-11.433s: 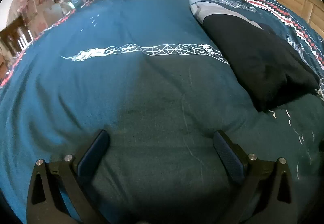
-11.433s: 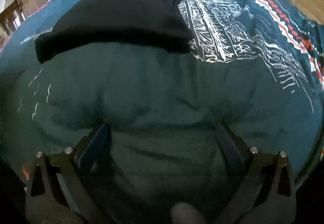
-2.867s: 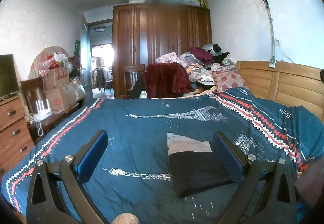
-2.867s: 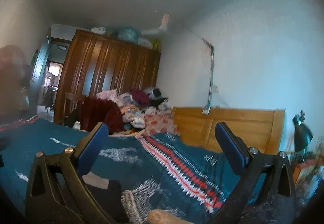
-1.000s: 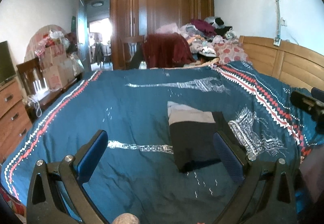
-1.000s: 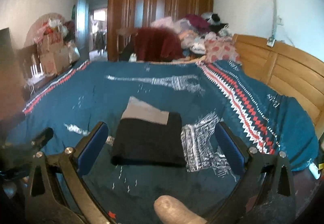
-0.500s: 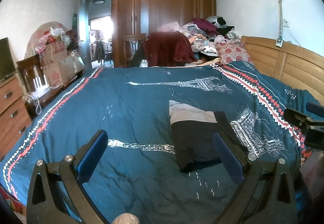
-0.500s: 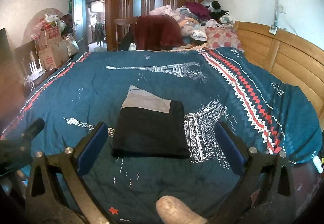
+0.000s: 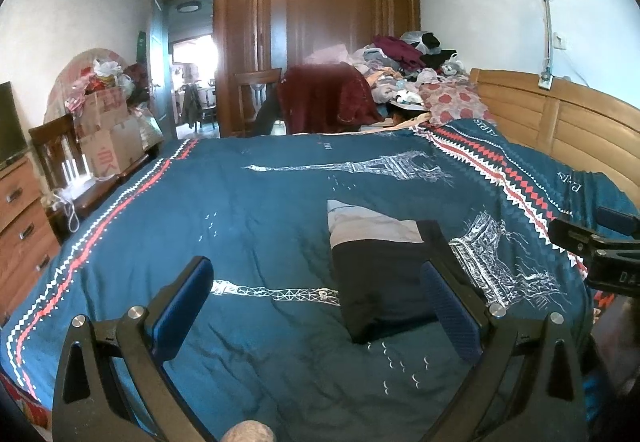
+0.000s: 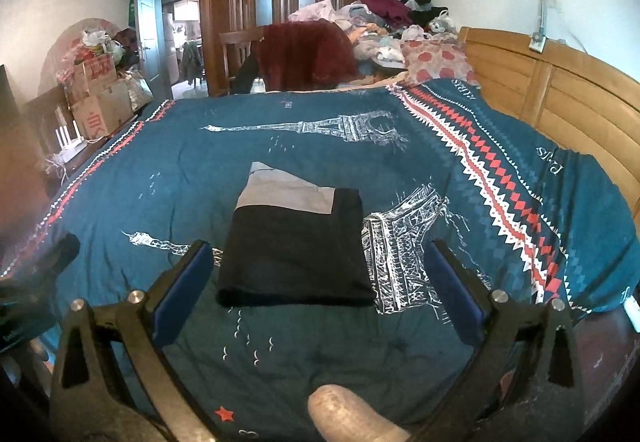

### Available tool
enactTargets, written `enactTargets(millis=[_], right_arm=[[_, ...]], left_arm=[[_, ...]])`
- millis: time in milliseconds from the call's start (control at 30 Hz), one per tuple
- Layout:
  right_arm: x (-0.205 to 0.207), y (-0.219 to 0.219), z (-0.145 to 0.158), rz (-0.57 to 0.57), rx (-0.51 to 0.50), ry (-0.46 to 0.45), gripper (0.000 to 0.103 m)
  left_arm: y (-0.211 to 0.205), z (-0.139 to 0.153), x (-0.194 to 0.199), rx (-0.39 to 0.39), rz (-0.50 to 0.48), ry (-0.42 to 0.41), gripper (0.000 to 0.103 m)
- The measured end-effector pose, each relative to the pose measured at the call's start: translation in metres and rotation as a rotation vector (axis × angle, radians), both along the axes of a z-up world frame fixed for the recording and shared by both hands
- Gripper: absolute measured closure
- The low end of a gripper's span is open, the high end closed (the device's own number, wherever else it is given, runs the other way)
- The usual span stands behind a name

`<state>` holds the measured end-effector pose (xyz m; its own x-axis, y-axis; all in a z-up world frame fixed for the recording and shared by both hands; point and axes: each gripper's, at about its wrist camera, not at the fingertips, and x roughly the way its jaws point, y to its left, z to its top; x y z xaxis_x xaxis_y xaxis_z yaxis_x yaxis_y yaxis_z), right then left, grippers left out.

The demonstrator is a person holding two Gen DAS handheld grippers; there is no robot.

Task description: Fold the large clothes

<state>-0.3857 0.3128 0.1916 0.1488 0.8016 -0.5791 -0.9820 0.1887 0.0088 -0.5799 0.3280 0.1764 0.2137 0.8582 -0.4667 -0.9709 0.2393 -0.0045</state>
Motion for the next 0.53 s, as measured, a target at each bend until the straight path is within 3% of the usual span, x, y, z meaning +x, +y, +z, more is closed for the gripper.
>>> enactTargets(millis=[533], right_arm=[[0.0058, 0.0028, 0.0022, 0.012, 0.000, 0.029, 0.000]], left_arm=[[-0.0046, 0.0022, 0.0037, 0.001, -0.007, -0.001, 0.000]])
